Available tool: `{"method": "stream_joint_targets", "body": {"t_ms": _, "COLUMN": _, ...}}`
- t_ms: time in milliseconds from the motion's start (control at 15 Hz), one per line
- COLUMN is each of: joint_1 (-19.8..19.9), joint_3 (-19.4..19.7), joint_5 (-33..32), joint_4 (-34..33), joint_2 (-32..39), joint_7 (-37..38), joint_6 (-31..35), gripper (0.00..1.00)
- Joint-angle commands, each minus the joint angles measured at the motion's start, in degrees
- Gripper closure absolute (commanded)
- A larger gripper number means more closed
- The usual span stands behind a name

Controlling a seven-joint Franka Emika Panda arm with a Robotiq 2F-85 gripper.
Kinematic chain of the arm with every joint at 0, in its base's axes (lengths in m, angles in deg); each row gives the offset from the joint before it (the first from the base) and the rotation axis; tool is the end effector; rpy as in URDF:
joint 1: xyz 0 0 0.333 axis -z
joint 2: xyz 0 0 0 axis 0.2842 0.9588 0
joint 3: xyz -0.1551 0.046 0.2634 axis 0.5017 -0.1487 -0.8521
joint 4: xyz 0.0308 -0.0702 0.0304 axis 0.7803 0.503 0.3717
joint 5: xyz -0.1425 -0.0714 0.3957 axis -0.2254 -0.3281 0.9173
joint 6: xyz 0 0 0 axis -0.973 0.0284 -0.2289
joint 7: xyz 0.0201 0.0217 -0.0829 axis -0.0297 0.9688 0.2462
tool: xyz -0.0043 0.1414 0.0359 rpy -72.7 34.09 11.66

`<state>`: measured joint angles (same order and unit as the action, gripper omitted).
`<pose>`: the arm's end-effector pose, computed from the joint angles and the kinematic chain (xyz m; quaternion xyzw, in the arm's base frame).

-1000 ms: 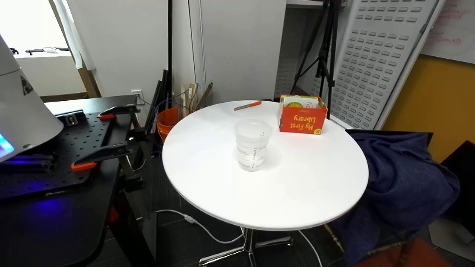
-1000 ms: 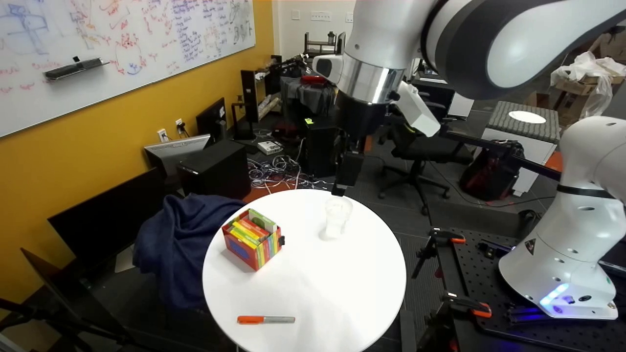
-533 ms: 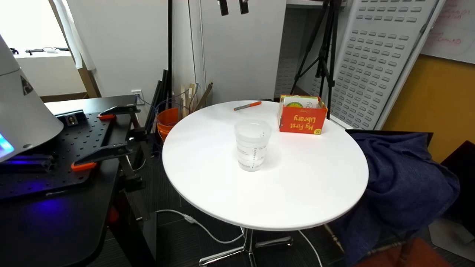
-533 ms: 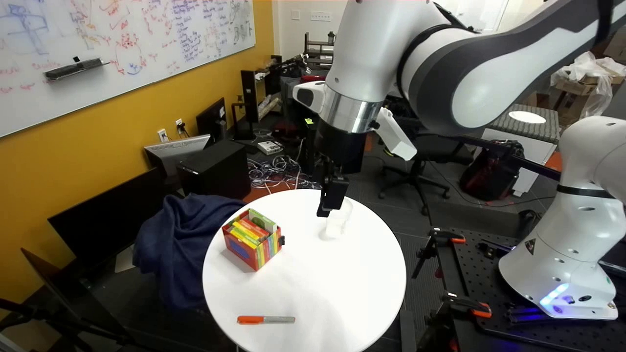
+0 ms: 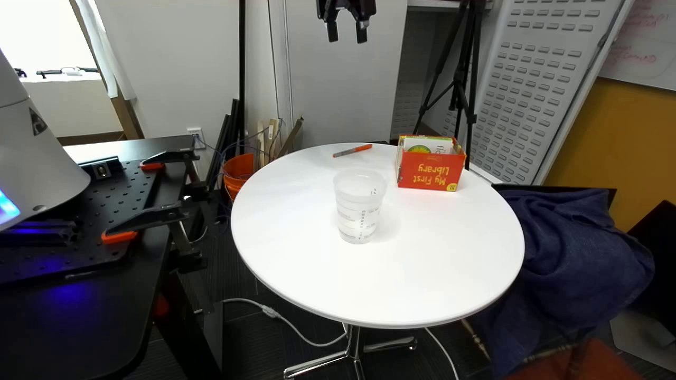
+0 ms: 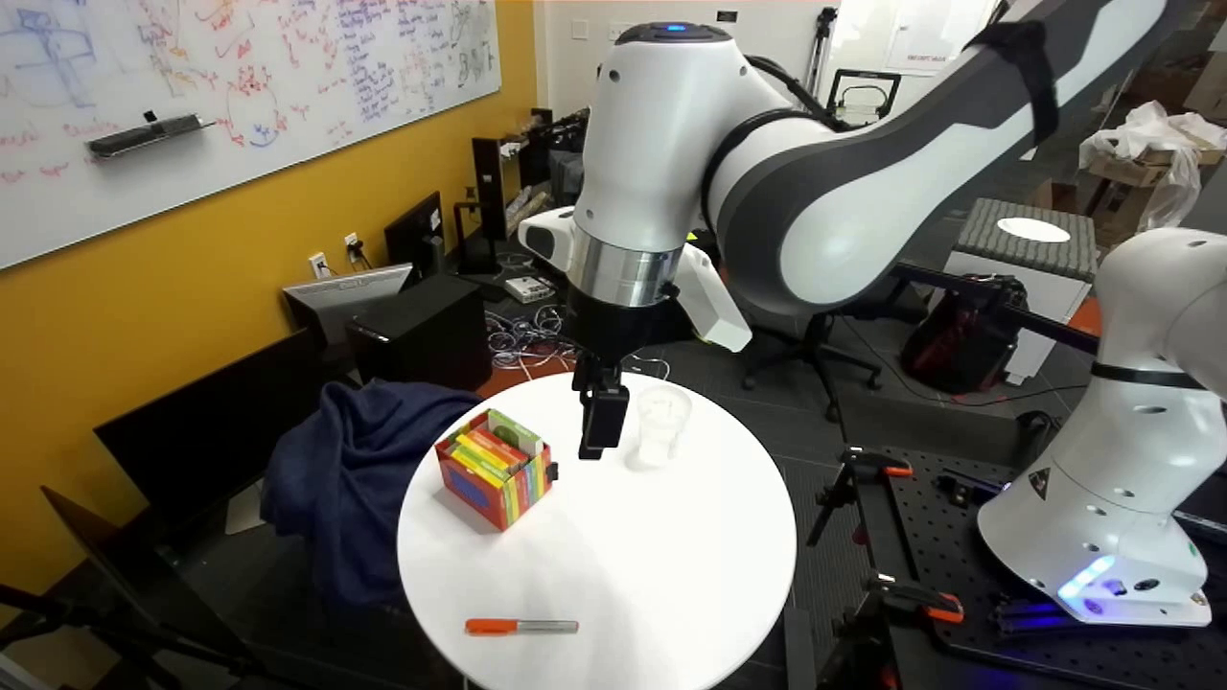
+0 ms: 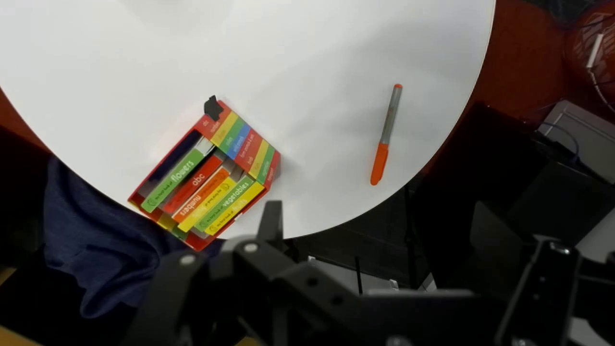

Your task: Pick up the pen from the table and put it in the plastic cup.

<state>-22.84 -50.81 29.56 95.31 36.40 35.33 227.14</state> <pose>0.5722 0.1191 0.2841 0.9800 0.1790 0.0855 0.0170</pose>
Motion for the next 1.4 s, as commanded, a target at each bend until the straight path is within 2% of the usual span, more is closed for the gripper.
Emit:
{"method": "stream_joint_targets", "body": {"t_ms": 0, "joint_1": -0.1, "joint_3": -0.3, "joint_5": -0.1, "joint_4": -5.6, "joint_2": 5.2, "joint_7": -0.2, "joint_6": -0.5, "gripper": 0.0}}
{"method": "stream_joint_targets", "body": {"t_ms": 267, "joint_1": -0.4, "joint_3": -0.4, "joint_5": 0.1, "joint_4": -8.7, "joint_2": 8.2, "joint_7": 0.5, "joint_6": -1.6, "gripper": 0.0}}
{"method": "stream_joint_targets", "body": {"t_ms": 333, "joint_1": -0.1, "joint_3": -0.2, "joint_5": -0.1, "joint_4": -6.1, "joint_2": 6.5, "joint_7": 0.1, "joint_6": -0.1, "gripper": 0.0}}
{"method": "stream_joint_targets", "body": {"t_ms": 933, "joint_1": -0.2, "joint_3": -0.3, "joint_5": 0.0, "joint_4": -7.3, "joint_2": 8.1, "joint_7": 0.1, "joint_6": -0.4, "gripper": 0.0}}
{"method": "stream_joint_targets", "body": {"t_ms": 1333, "joint_1": -0.6, "joint_3": -0.6, "joint_5": 0.2, "joint_4": -4.2, "joint_2": 9.6, "joint_7": 0.5, "joint_6": 2.3, "gripper": 0.0}}
